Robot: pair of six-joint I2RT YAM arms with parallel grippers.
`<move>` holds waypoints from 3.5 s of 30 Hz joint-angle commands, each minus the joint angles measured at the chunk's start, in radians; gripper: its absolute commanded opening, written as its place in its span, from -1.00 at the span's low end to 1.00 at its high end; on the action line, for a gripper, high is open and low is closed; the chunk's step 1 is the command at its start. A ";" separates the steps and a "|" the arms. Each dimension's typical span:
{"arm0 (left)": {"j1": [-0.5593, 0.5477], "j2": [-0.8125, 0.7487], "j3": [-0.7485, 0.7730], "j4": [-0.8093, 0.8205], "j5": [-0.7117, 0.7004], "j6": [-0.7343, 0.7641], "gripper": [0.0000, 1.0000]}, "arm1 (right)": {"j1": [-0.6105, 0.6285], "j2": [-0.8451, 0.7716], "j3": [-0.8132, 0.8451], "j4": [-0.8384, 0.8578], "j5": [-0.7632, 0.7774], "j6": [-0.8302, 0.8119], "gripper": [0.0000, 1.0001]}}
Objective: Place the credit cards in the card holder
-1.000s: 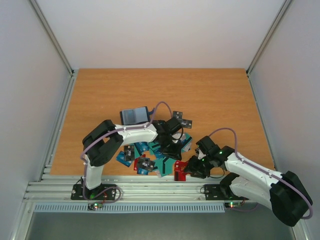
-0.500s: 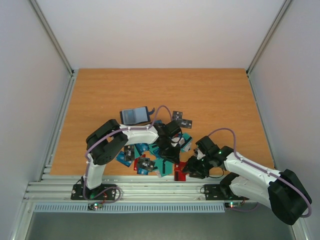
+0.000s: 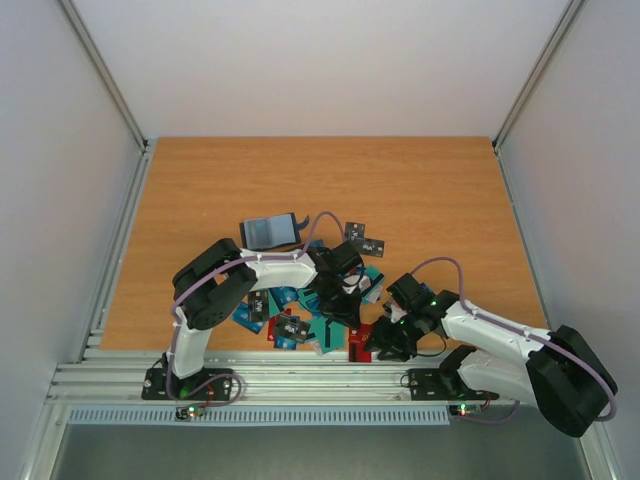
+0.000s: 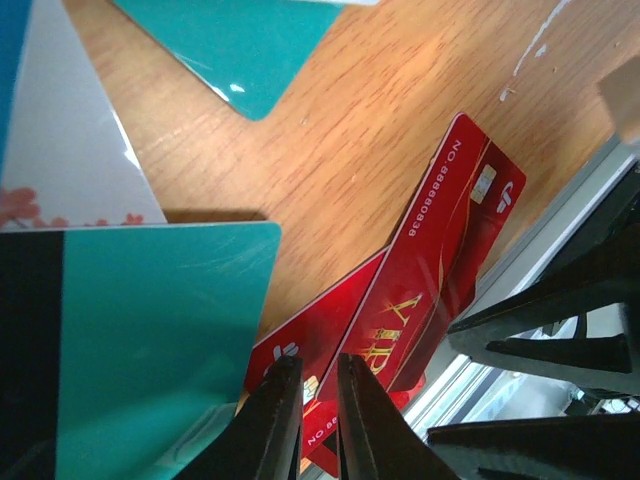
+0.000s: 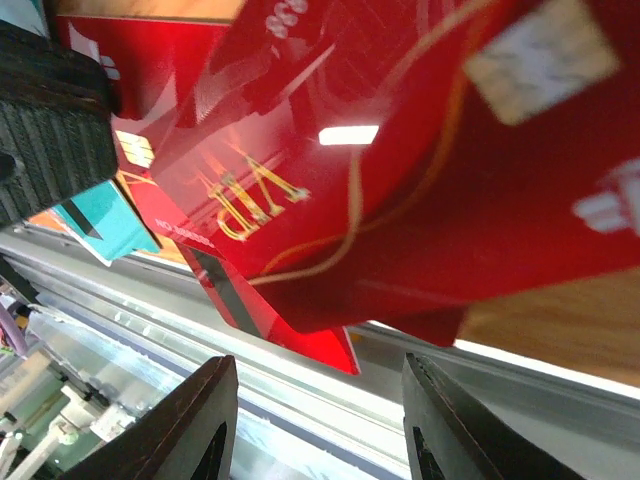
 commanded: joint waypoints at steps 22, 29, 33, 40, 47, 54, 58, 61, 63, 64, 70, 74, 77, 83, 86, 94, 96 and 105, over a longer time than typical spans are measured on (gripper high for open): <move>-0.015 0.065 -0.080 -0.022 -0.039 0.072 -0.81 | 0.114 0.167 -0.139 0.455 -0.009 0.167 -0.09; -0.015 0.057 -0.088 -0.015 -0.039 0.070 -0.81 | 0.113 0.125 -0.159 0.435 0.020 0.191 -0.37; -0.015 0.052 -0.093 -0.010 -0.039 0.064 -0.81 | 0.113 0.099 -0.152 0.393 0.039 0.193 -0.53; -0.015 0.041 -0.082 -0.016 -0.039 0.059 -0.82 | 0.113 0.066 -0.137 0.354 0.046 0.201 -0.73; -0.013 -0.014 -0.038 -0.065 -0.055 0.056 -0.83 | 0.114 0.039 -0.059 0.236 0.045 0.183 -0.89; -0.004 -0.056 0.064 -0.154 -0.101 0.057 -0.81 | 0.111 0.055 0.047 0.094 0.067 0.133 -0.98; 0.018 -0.086 0.118 -0.199 -0.127 0.057 -0.74 | 0.085 0.069 0.102 0.031 0.052 0.100 -0.98; 0.045 -0.108 0.144 -0.227 -0.148 0.062 -0.68 | 0.045 0.083 0.146 -0.016 0.026 0.071 -0.98; 0.063 -0.124 0.156 -0.243 -0.159 0.064 -0.66 | 0.024 0.093 0.175 -0.041 0.005 0.051 -0.98; 0.074 -0.134 0.162 -0.250 -0.166 0.064 -0.66 | 0.014 0.098 0.191 -0.060 -0.004 0.042 -0.97; 0.125 -0.204 0.195 -0.315 -0.233 0.080 -0.53 | -0.018 0.109 0.297 -0.197 -0.026 -0.011 -0.98; 0.159 -0.281 0.198 -0.362 -0.306 0.096 -0.21 | -0.049 0.096 0.380 -0.307 -0.019 -0.055 -0.98; 0.167 -0.345 0.195 -0.432 -0.488 0.109 0.42 | -0.079 0.092 0.453 -0.452 0.040 -0.094 -0.98; 0.202 -0.454 0.147 -0.463 -0.691 0.136 0.99 | -0.103 0.112 0.536 -0.538 0.102 -0.136 -0.97; 0.214 -0.518 0.114 -0.397 -0.546 0.136 0.99 | -0.110 0.100 0.576 -0.481 0.078 -0.144 -0.98; 0.234 -0.714 -0.072 -0.082 -0.227 -0.091 0.86 | -0.176 0.072 0.652 -0.273 -0.020 -0.095 -0.98; 0.242 -0.752 -0.123 0.008 -0.179 -0.187 0.81 | -0.187 0.064 0.652 -0.231 -0.041 -0.057 -0.98; 0.304 -0.804 -0.440 0.720 0.048 -0.608 0.43 | -0.199 -0.007 0.582 0.104 -0.158 0.142 -0.97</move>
